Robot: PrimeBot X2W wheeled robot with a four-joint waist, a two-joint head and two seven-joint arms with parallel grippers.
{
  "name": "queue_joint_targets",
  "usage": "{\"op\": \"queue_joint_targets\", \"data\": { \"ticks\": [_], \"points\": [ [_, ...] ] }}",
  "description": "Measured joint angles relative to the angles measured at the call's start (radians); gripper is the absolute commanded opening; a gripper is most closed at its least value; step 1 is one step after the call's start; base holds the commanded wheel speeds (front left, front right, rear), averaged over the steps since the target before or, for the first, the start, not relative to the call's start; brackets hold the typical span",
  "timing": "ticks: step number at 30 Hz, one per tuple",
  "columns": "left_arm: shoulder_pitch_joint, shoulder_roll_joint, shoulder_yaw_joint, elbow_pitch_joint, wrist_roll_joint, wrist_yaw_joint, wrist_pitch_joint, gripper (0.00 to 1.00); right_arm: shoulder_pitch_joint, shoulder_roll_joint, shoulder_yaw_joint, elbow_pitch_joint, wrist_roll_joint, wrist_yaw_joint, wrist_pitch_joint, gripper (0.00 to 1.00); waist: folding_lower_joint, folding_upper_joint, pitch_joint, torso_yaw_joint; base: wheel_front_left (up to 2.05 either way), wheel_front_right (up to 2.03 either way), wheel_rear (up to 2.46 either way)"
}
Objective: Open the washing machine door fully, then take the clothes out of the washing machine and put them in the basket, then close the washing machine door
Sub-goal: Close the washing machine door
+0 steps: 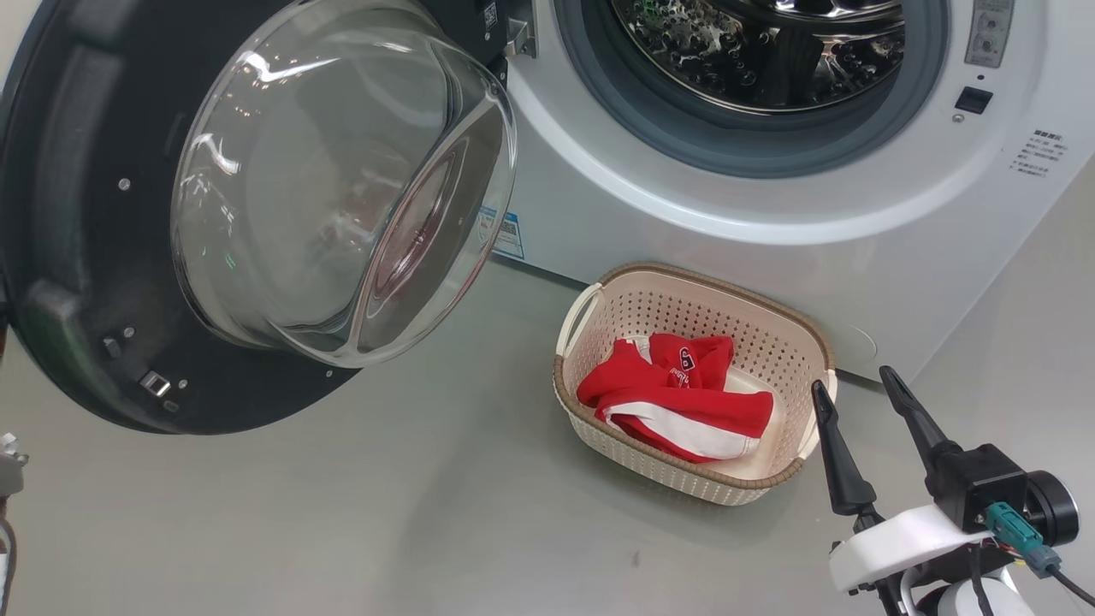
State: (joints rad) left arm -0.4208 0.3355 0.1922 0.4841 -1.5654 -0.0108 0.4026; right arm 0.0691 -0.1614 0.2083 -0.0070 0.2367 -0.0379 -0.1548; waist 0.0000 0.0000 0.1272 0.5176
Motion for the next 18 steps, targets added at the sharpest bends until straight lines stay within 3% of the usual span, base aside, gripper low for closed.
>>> {"op": "queue_joint_targets", "data": {
  "ticks": [18],
  "points": [
    [0.0,-0.015,-0.044,-0.011,-0.102,-0.091,0.202,0.0,0.0,-0.003,-0.002,-0.011,0.0,-0.001,0.001,1.0,0.0,0.0,0.005,0.006,0.0,0.0,0.0]
  ]
}}
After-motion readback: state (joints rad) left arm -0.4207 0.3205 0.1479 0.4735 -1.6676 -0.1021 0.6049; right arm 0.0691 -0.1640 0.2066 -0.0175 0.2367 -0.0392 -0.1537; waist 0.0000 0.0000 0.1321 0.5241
